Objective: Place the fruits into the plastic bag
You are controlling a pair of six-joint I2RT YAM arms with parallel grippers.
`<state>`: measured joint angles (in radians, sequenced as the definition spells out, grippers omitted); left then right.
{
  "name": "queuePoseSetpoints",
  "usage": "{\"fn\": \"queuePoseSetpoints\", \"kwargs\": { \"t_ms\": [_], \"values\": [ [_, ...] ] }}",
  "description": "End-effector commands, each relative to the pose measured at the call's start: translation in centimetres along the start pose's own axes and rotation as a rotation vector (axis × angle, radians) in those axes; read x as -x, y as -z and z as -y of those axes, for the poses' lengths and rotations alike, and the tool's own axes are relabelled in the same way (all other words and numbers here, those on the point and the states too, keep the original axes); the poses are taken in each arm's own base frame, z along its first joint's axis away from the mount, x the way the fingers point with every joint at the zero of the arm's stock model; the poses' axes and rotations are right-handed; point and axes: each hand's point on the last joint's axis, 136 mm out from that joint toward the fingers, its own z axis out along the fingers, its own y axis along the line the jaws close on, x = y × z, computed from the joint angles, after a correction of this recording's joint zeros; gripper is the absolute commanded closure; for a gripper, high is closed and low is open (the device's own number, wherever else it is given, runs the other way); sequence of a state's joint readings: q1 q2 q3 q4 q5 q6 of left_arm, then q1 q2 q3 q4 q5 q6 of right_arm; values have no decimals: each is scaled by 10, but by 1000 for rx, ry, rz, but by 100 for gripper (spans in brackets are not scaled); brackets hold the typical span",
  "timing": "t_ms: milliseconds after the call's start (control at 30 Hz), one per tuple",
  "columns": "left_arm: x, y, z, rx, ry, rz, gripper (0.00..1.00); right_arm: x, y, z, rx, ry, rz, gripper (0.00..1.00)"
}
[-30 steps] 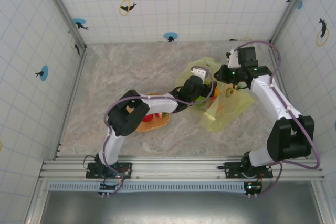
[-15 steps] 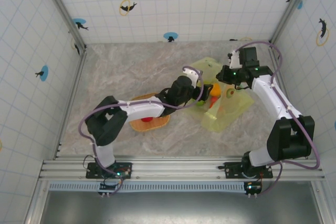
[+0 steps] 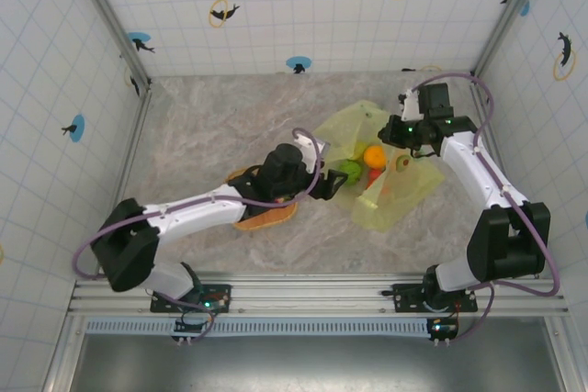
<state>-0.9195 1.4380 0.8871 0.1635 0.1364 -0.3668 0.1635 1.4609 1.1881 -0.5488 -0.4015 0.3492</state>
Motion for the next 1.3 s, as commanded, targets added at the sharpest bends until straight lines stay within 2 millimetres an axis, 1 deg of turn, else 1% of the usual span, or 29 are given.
{"fn": "queuePoseSetpoints", "kwargs": {
  "t_ms": [0, 167, 300, 400, 467, 533, 700, 867, 1067, 1267],
  "values": [
    [-17, 28, -27, 109, 19, -55, 16, 2, 3, -3, 17, 16, 28, 100],
    [-29, 71, -68, 287, 71, -86, 15, 0, 2, -4, 21, 16, 26, 100],
    [-40, 108, -105, 443, 160, -118, 14, -1, -1, -4, 24, 17, 23, 100],
    [-58, 131, -133, 555, 250, -167, 14, -2, -3, -6, 27, 19, 21, 100],
    [-71, 139, -146, 608, 288, -199, 13, -2, -5, -8, 29, 21, 18, 100],
    [-83, 139, -151, 621, 314, -234, 12, -3, -6, -10, 32, 26, 18, 100],
    [-97, 120, -147, 560, 351, -305, 11, -6, -7, -11, 30, 30, 9, 100],
    [-114, 116, -159, 620, 350, -382, 11, -10, -5, -9, 22, 32, 11, 100],
    [-124, 104, -159, 590, 365, -420, 12, -12, -7, -8, 22, 30, 6, 100],
    [-135, 100, -169, 631, 360, -454, 16, -14, -8, -7, 21, 30, 1, 100]
  ]
}}
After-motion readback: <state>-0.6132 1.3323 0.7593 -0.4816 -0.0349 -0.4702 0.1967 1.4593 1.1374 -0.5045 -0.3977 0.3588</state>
